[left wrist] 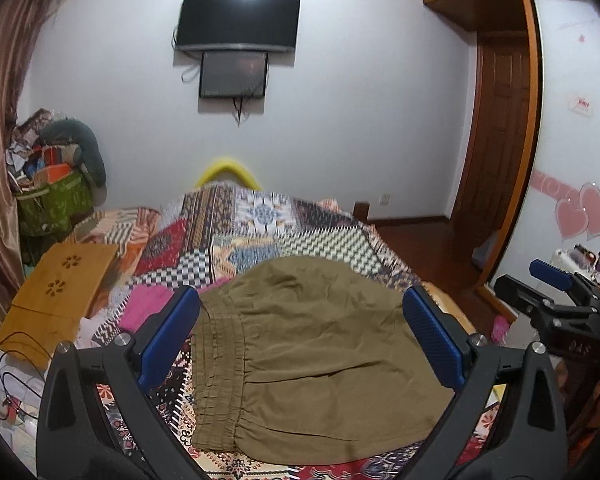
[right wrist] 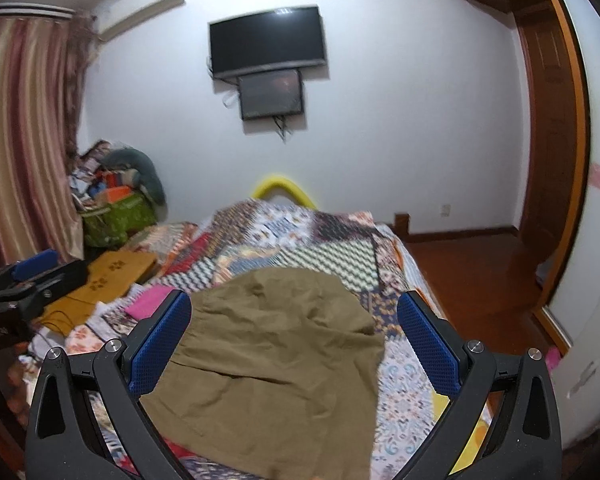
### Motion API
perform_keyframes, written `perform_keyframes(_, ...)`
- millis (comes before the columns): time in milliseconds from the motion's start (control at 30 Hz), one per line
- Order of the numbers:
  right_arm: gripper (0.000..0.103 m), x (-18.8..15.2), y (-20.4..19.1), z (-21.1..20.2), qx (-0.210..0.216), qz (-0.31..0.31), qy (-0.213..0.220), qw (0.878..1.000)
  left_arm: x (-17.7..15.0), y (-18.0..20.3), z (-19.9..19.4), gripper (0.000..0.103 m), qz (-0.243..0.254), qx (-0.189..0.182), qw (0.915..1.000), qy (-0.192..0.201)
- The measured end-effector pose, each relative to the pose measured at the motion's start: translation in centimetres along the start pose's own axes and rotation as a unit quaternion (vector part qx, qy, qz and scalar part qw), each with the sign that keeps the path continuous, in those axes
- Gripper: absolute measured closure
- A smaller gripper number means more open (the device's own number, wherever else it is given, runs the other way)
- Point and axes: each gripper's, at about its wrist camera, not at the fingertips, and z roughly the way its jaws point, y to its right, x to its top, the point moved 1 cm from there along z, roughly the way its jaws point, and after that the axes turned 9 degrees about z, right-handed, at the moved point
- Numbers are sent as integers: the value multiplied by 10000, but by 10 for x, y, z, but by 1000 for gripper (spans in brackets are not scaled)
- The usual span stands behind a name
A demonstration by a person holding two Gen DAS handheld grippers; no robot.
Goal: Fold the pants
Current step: 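Grasp the elastic waistband with the left tool while the right tool grasps the pant leg hem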
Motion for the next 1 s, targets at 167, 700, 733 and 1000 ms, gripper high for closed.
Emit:
perform_keyframes(167, 0, -7, 28, 32, -190, 232, -487, 9984, -8, -13, 41, 0, 0, -45, 9990, -455)
perform_keyframes(700, 1, -27, 76, 128, -698, -199, -1305, 9888, -54, -67, 188, 0, -105, 153, 9789, -2034)
perform_keyframes(733, 1, -30, 79, 136, -714, -178, -1379, 9877, -60, -71, 196, 0, -150, 163, 9770, -2119)
perform_keyframes(1000, 16, -60, 103, 179, -702, -52, -2109, 9750, -94, -95, 228, 18, -320, 87, 9646, -2615)
